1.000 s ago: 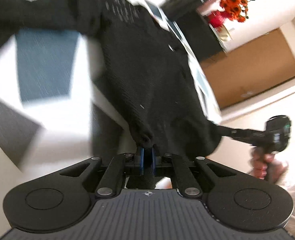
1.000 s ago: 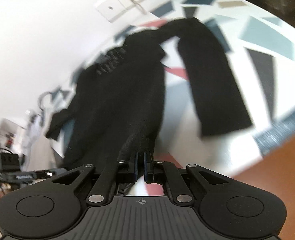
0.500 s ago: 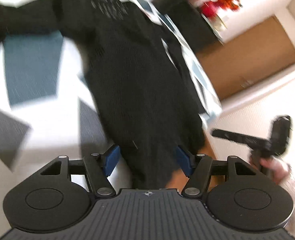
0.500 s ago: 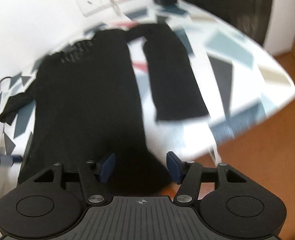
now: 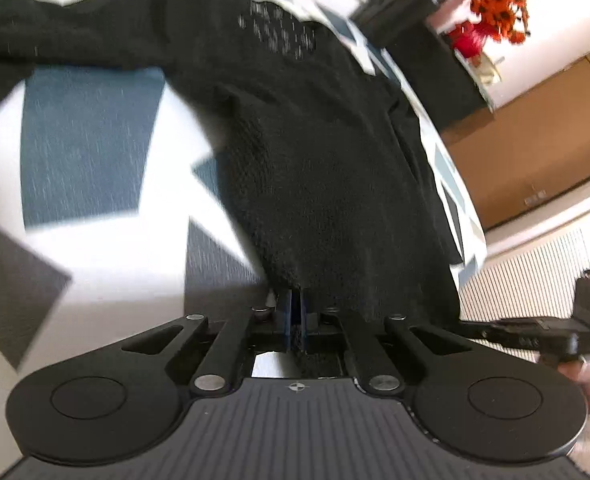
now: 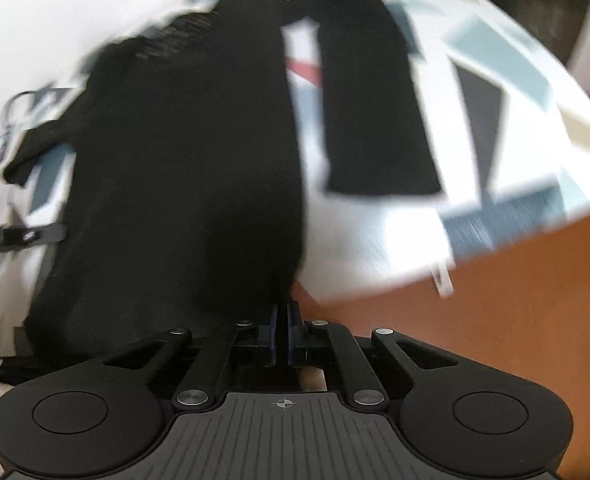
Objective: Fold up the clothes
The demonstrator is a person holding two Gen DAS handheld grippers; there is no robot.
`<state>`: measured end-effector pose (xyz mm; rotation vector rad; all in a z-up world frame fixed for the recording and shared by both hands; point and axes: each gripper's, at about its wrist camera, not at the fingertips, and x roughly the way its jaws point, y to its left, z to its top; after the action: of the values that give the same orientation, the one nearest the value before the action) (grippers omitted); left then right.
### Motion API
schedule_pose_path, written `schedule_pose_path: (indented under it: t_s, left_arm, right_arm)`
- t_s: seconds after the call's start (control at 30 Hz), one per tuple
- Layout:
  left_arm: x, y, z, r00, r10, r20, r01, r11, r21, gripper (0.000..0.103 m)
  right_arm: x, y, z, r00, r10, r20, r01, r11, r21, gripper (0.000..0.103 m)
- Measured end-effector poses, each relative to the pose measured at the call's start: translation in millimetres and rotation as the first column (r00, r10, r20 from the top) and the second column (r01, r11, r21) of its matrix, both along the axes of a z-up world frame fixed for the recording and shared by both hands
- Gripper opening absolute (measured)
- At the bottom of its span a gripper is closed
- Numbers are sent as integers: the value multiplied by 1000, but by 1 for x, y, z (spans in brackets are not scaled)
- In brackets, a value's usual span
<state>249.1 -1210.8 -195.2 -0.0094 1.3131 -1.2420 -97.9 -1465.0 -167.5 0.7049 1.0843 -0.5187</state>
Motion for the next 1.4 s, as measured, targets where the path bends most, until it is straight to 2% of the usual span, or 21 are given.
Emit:
schedule_pose_path:
  t_s: [0.07, 0.13, 0.2, 0.3, 0.4, 0.5, 0.57, 0.63, 0.7, 0.77, 0.83, 0.9, 0.93, 1.07, 1.13, 1.23, 1.3, 1.4]
  left_arm:
    - [-1, 3, -3, 1000, -21, -6, 21, 1000, 14, 4]
    - [-1, 6, 0, 999, -32, -23, 33, 999, 26, 4]
    - [6, 11, 11, 1000, -18, -14, 19, 1000, 8, 5]
    - [20, 19, 46, 998, 33, 50, -29, 997, -78, 8]
    - [40, 24, 89, 983, 130, 131, -104, 977, -189, 10]
    - [59, 20, 134, 948, 214, 234, -148, 951, -270, 10]
    - [69, 11, 162, 909, 251, 332, -158, 946, -283, 10]
    - [80, 8, 183, 868, 285, 406, -168, 939, -299, 10]
    - [89, -9, 191, 844, 313, 434, -195, 935, -296, 10]
    - [97, -23, 185, 827, 336, 451, -239, 936, -258, 11]
    - [104, -36, 172, 810, 351, 470, -292, 936, -196, 13]
    - [106, -46, 150, 802, 358, 478, -344, 931, -119, 25]
    - [105, -53, 137, 800, 362, 478, -370, 925, -80, 28]
    - [98, -59, 93, 781, 363, 509, -444, 895, 43, 29]
    - [102, -55, 77, 774, 361, 521, -473, 876, 96, 29]
    - [118, -49, 70, 760, 347, 550, -494, 858, 142, 28]
    - [129, -57, 70, 744, 294, 601, -485, 856, 182, 28]
    - [144, -71, 64, 741, 212, 637, -451, 860, 238, 28]
  right_arm:
    - [-5, -3, 0, 999, -47, -15, 47, 999, 2, 28]
    - [-4, -8, 16, 996, -80, 42, 81, 997, -19, 31]
    - [2, -16, 42, 987, -101, 129, 106, 994, -35, 31]
    - [20, -34, 92, 961, -80, 263, 108, 990, -92, 31]
    - [46, -54, 143, 929, -13, 370, 84, 981, -176, 32]
    - [81, -78, 187, 885, 84, 458, 41, 966, -257, 33]
    - [109, -94, 214, 852, 150, 502, 13, 952, -306, 34]
    - [138, -114, 229, 814, 223, 537, -23, 935, -353, 42]
    - [166, -132, 235, 785, 281, 553, -52, 918, -393, 46]
    - [192, -151, 223, 784, 305, 540, -82, 914, -397, 46]
    - [214, -170, 200, 800, 307, 515, -113, 921, -374, 46]
    - [229, -191, 164, 828, 301, 473, -147, 931, -334, 46]
    - [234, -201, 144, 842, 299, 450, -165, 936, -312, 46]
    - [252, -231, 70, 893, 328, 308, -245, 928, -280, 45]
    - [263, -244, 45, 898, 361, 253, -286, 914, -287, 43]
    - [271, -249, 18, 898, 384, 217, -316, 903, -291, 41]
    - [279, -250, 11, 894, 394, 214, -328, 900, -287, 41]
    - [297, -254, 4, 886, 415, 208, -347, 890, -297, 41]
